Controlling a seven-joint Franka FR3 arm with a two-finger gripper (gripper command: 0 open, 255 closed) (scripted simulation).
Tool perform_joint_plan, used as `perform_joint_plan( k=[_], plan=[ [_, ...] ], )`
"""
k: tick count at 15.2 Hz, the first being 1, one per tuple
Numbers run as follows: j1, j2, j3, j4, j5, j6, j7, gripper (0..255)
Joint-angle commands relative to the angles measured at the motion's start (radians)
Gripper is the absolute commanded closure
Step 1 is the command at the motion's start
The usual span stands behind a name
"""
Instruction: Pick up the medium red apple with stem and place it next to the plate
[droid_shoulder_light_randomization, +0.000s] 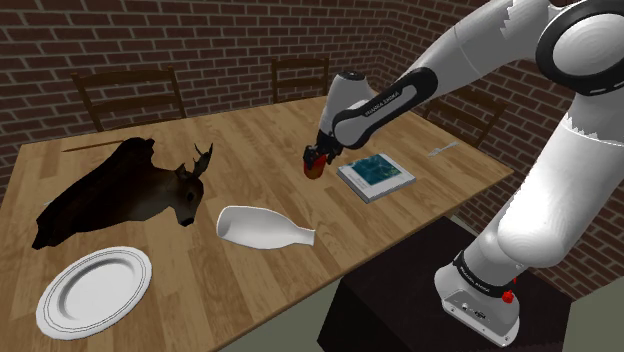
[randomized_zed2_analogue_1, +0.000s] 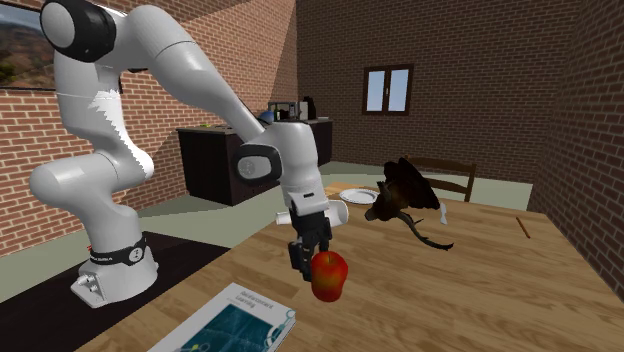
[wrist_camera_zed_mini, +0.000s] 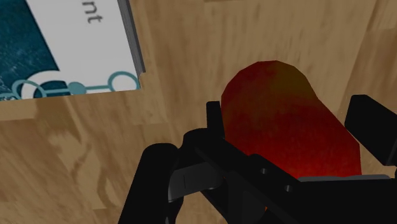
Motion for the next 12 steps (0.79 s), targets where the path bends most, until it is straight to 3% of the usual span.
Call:
perform_joint_plan(
  k=[1,12],
  plan=[
    [-0.001,-0.019,0.002,0.005,0.006,-0.024,-0.005,255],
    [-0.003,-0.124,0.007,0.046,0.036,-0.169,-0.028,255]
  ],
)
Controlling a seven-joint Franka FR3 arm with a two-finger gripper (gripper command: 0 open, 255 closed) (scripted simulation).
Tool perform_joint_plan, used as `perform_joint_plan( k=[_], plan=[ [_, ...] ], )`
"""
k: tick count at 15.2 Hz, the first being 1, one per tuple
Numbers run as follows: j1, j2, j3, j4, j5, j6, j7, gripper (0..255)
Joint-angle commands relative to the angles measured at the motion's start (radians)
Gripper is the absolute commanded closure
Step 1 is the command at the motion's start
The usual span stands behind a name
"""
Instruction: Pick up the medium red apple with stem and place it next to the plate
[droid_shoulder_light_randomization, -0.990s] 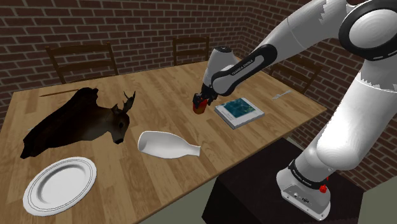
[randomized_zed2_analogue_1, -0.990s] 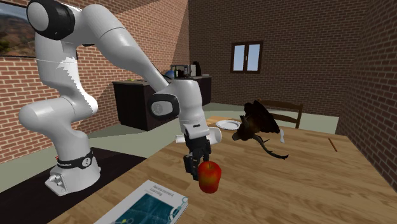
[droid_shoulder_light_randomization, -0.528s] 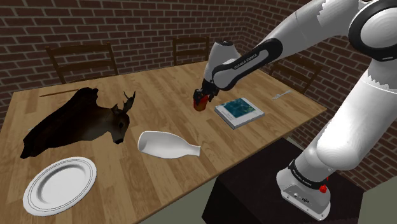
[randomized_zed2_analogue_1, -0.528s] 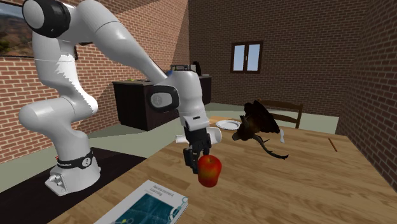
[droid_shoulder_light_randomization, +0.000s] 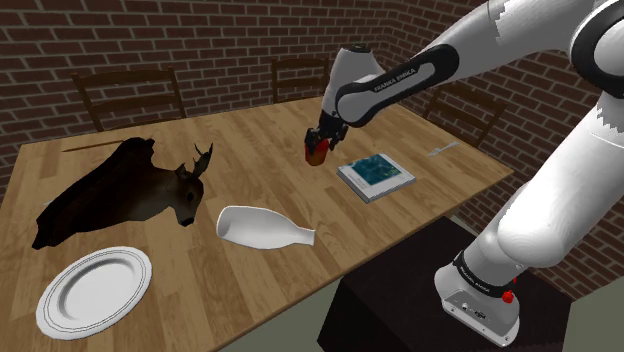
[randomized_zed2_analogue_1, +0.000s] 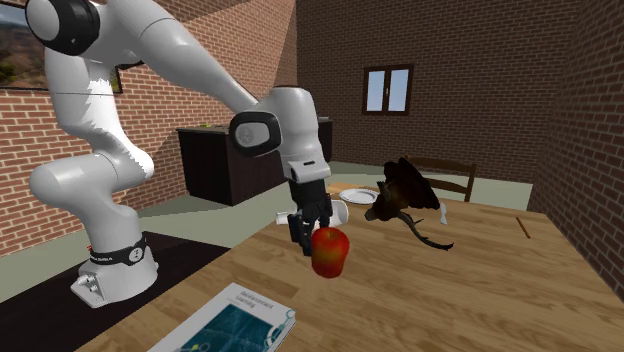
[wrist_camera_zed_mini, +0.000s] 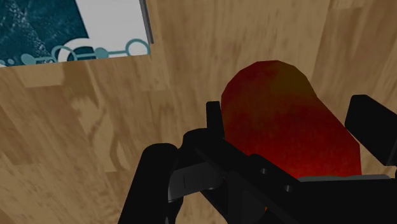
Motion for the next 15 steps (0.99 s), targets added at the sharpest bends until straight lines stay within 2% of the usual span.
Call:
perform_joint_plan(
  k=[1,15],
  plan=[
    [-0.001,-0.016,0.0,0.008,0.004,-0.025,-0.005,255],
    [0.0,-0.111,-0.002,0.102,0.024,-0.212,-0.021,255]
  ],
)
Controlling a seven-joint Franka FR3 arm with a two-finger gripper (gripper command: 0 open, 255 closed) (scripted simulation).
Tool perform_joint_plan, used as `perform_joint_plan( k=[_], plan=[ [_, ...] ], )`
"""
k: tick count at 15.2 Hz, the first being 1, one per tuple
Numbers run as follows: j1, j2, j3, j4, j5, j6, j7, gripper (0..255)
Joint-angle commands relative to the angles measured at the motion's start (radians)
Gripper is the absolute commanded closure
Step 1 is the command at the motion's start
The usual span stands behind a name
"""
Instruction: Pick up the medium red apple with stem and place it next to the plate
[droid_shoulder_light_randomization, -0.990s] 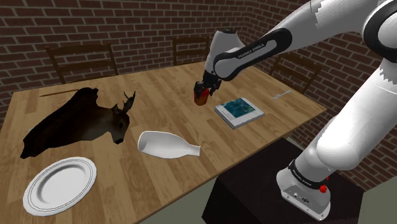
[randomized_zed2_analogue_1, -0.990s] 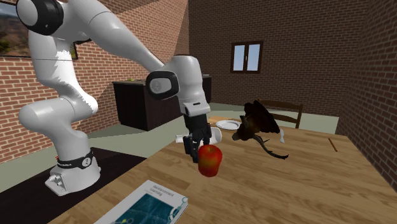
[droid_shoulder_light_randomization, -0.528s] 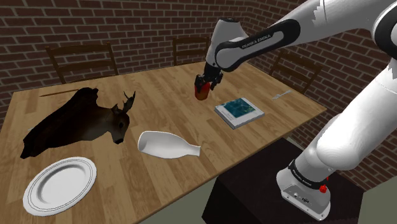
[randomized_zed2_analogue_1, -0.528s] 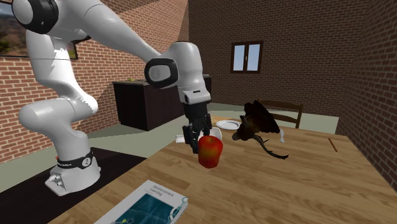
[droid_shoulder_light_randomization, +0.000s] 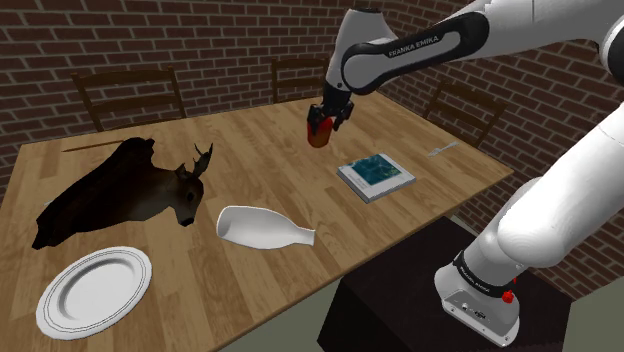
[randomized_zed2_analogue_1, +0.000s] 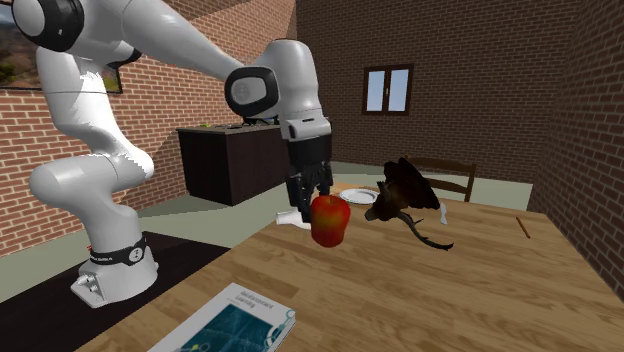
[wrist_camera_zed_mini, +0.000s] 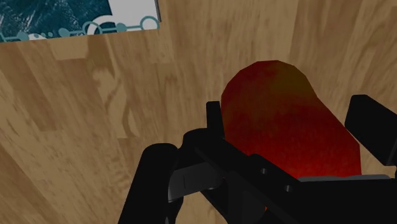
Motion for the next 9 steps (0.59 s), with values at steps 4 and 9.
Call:
perform_joint_plan(
  k=[4,9],
  plan=[
    [0.0,-0.023,-0.001,0.045,0.004,-0.067,-0.004,255],
    [0.021,-0.036,0.027,0.064,0.0,-0.1,0.047,255]
  ],
)
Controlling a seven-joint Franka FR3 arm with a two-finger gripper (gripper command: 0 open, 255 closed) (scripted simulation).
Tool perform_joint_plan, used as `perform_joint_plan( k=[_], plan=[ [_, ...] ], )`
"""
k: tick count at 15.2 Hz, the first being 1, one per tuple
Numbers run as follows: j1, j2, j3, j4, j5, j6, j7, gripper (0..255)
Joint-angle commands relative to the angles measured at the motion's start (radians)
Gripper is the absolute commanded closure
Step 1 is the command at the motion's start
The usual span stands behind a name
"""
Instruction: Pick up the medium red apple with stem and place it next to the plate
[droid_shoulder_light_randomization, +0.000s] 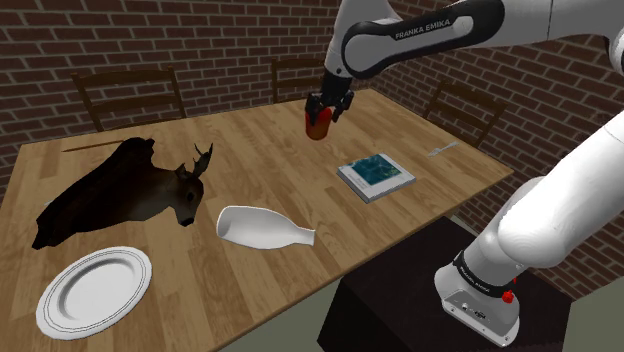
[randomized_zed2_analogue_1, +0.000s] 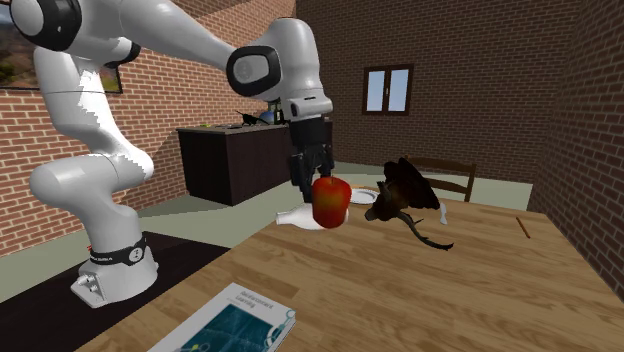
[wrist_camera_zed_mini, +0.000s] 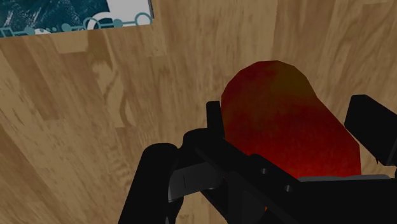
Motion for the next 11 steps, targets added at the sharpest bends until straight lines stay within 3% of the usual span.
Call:
perform_joint_plan(
  k=[1,11],
  plan=[
    [0.019,-0.004,0.026,0.001,-0.005,-0.006,0.048,255],
    [0.123,0.049,0.168,0.067,-0.052,-0.031,0.317,255]
  ],
)
